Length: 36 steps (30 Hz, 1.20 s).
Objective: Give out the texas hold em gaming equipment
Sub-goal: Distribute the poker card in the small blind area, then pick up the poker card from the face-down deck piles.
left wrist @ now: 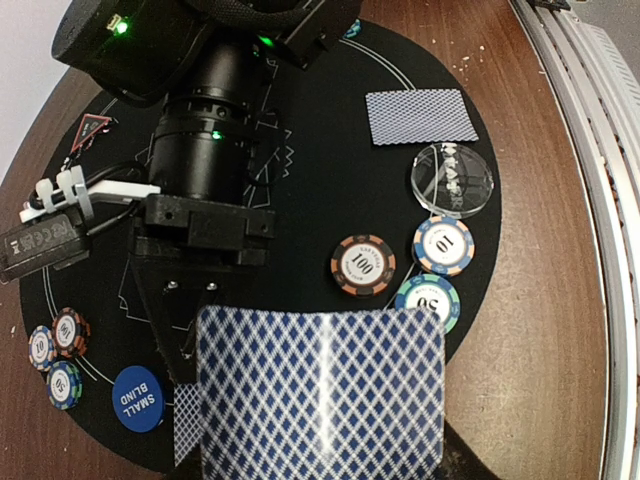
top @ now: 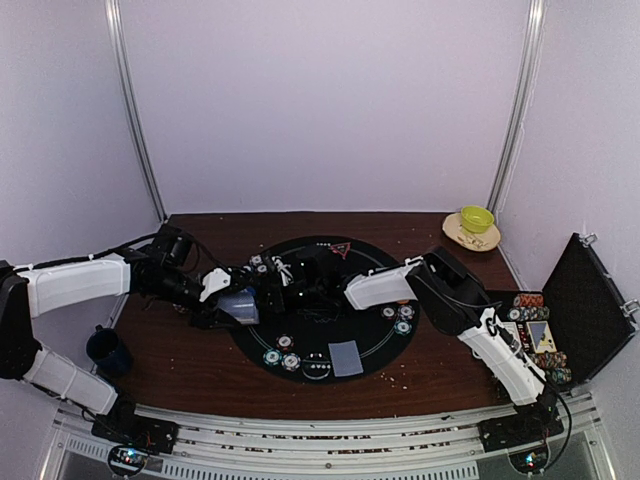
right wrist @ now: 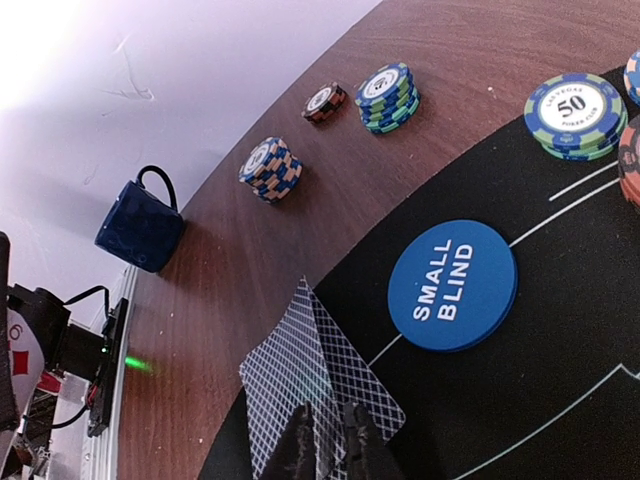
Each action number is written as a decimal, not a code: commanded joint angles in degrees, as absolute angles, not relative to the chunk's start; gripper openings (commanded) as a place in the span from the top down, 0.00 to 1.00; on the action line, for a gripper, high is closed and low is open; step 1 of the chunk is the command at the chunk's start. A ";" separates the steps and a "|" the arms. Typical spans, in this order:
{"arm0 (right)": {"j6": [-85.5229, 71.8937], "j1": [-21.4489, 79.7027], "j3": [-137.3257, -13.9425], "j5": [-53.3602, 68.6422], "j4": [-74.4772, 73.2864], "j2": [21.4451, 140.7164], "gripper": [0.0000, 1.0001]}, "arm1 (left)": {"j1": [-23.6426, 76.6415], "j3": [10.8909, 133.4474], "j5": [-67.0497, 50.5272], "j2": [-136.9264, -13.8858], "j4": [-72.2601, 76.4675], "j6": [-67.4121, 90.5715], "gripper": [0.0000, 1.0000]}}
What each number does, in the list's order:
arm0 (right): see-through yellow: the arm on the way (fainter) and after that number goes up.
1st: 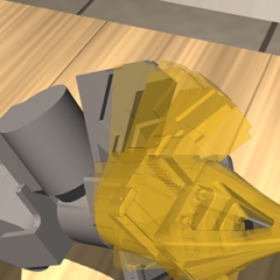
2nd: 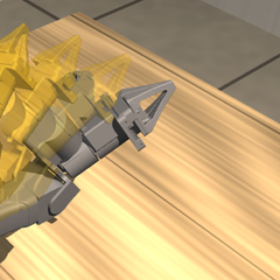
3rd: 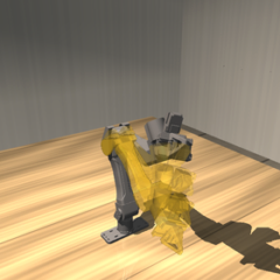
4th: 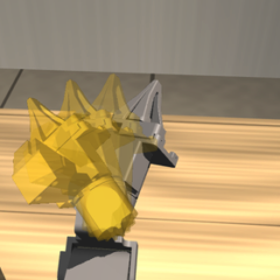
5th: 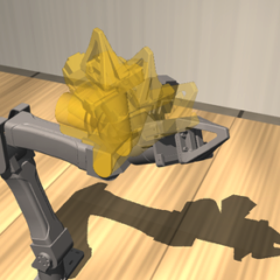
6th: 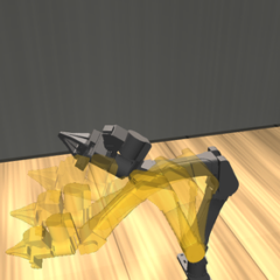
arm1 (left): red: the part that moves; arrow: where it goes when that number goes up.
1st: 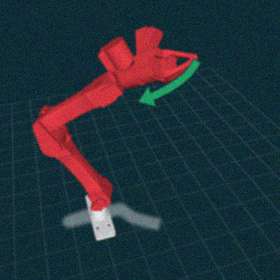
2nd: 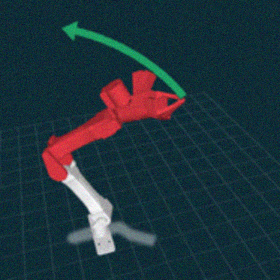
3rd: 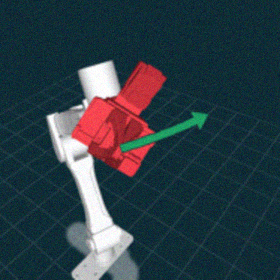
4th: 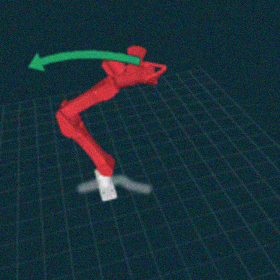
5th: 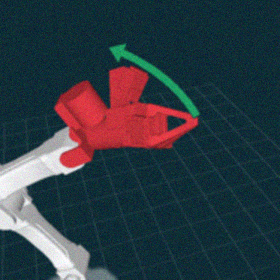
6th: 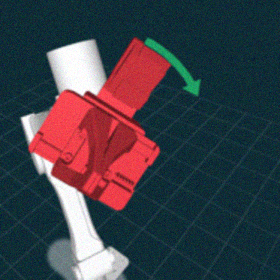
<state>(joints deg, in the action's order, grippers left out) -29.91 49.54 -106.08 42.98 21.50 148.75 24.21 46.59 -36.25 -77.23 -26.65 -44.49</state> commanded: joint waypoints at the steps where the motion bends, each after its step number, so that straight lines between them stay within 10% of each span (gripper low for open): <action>1: -28.78 49.85 -105.38 41.63 20.77 145.28 0.83 | 24.25 46.14 -37.88 -76.21 -25.32 -45.17 0.53; 36: -26.27 48.87 -82.22 29.31 22.82 121.63 0.22 | 24.20 45.97 -38.26 -76.03 -25.36 -45.21 0.53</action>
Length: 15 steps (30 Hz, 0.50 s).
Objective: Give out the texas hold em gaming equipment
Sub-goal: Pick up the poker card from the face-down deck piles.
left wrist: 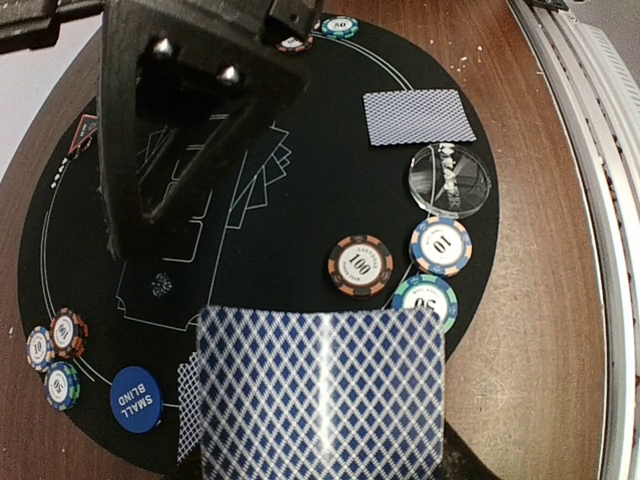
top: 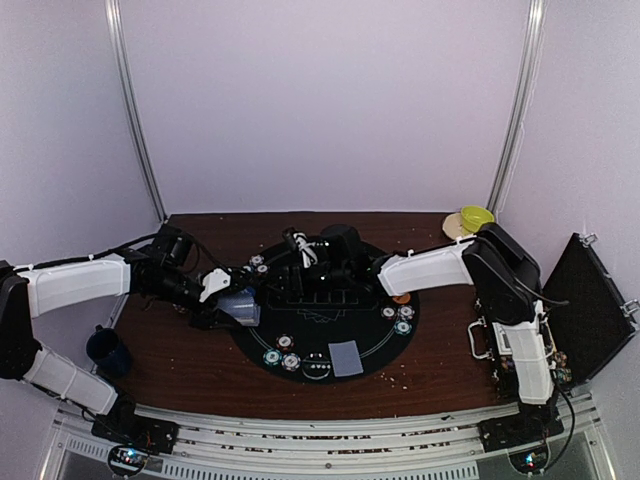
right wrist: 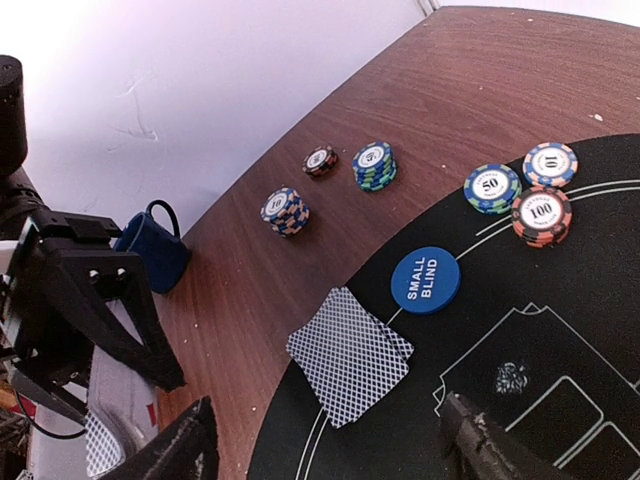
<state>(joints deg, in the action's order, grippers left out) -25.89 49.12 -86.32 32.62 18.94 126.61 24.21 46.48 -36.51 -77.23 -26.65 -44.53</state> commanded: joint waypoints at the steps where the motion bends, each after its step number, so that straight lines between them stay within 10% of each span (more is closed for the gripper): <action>1: -26.77 48.89 -80.79 29.02 23.76 120.75 0.20 | 24.17 45.91 -38.24 -76.03 -25.33 -45.26 0.53; 15: -24.36 54.07 -73.12 25.97 26.19 113.49 0.13 | 24.19 46.05 -38.57 -76.73 -25.41 -45.05 0.53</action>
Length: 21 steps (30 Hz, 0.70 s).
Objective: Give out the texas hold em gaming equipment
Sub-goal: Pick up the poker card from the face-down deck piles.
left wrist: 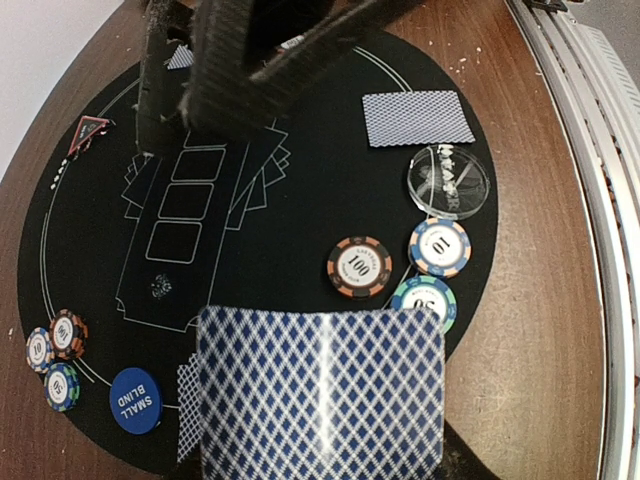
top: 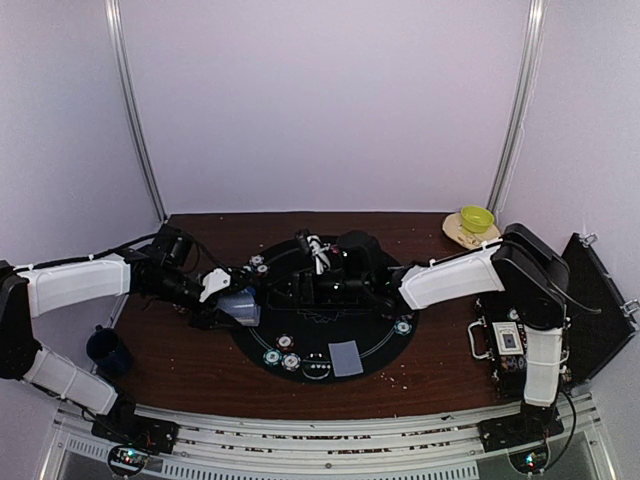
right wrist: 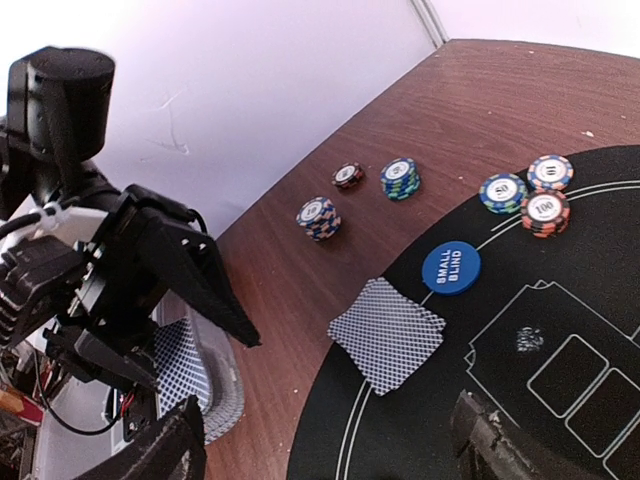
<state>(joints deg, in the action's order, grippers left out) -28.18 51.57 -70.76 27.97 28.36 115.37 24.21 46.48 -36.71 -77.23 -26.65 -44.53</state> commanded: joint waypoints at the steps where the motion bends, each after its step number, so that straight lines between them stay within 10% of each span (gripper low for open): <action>1: -23.35 54.55 -73.99 25.75 25.17 113.92 0.14 | 24.22 46.05 -38.58 -76.73 -25.40 -45.08 0.53; 21: -19.76 57.53 -88.17 23.55 18.85 125.66 0.17 | 24.25 45.88 -40.25 -76.90 -26.38 -46.45 0.53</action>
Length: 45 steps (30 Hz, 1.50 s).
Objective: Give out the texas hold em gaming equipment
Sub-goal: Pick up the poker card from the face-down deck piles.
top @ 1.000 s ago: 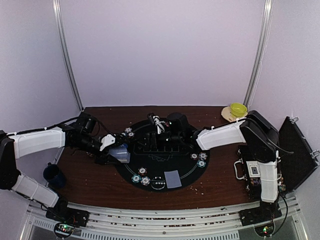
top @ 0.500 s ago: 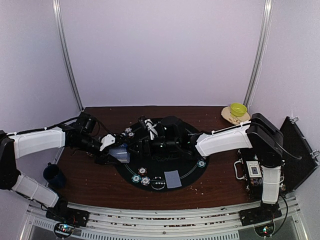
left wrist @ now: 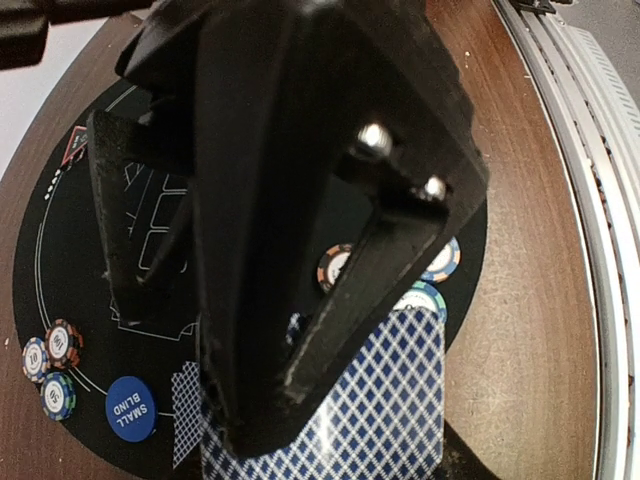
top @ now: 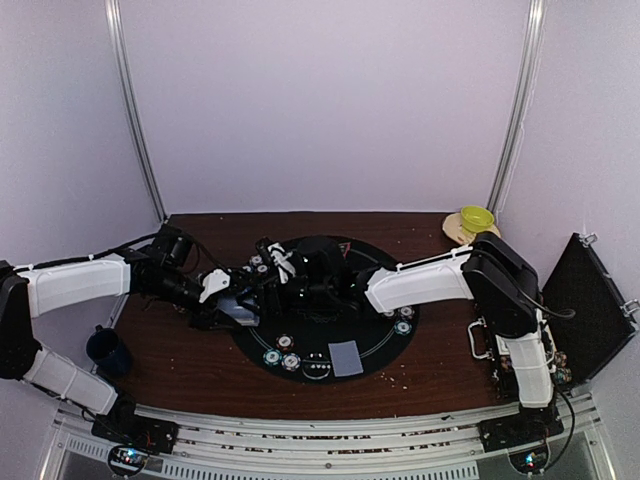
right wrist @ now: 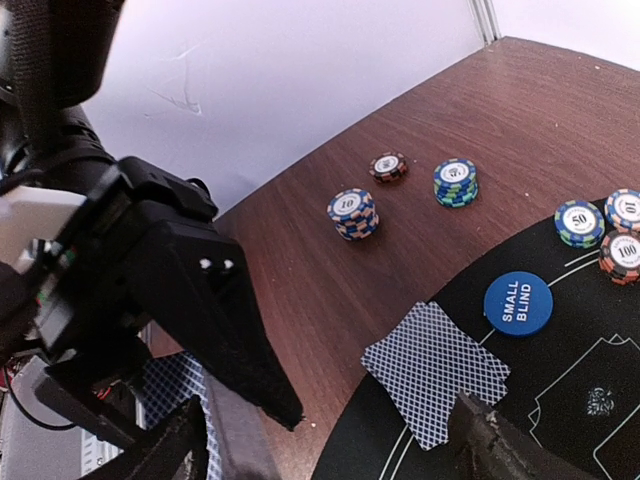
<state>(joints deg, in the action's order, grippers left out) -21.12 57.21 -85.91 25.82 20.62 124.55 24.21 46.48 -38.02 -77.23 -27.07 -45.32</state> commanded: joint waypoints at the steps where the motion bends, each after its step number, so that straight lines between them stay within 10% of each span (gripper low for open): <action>1: -19.51 57.54 -88.23 23.09 18.70 125.66 0.18 | 24.26 45.88 -40.30 -76.90 -26.37 -46.49 0.53; 27: -14.42 56.60 -82.44 17.33 17.14 119.94 0.49 | 24.22 46.12 -40.47 -77.85 -26.55 -46.58 0.53; 34: -15.44 57.32 -86.99 23.62 17.05 123.58 0.26 | 24.24 46.14 -40.59 -77.98 -26.56 -46.57 0.53; 45: -19.03 57.41 -93.72 28.12 18.27 130.50 0.25 | 24.26 46.14 -40.83 -77.83 -27.01 -47.02 0.53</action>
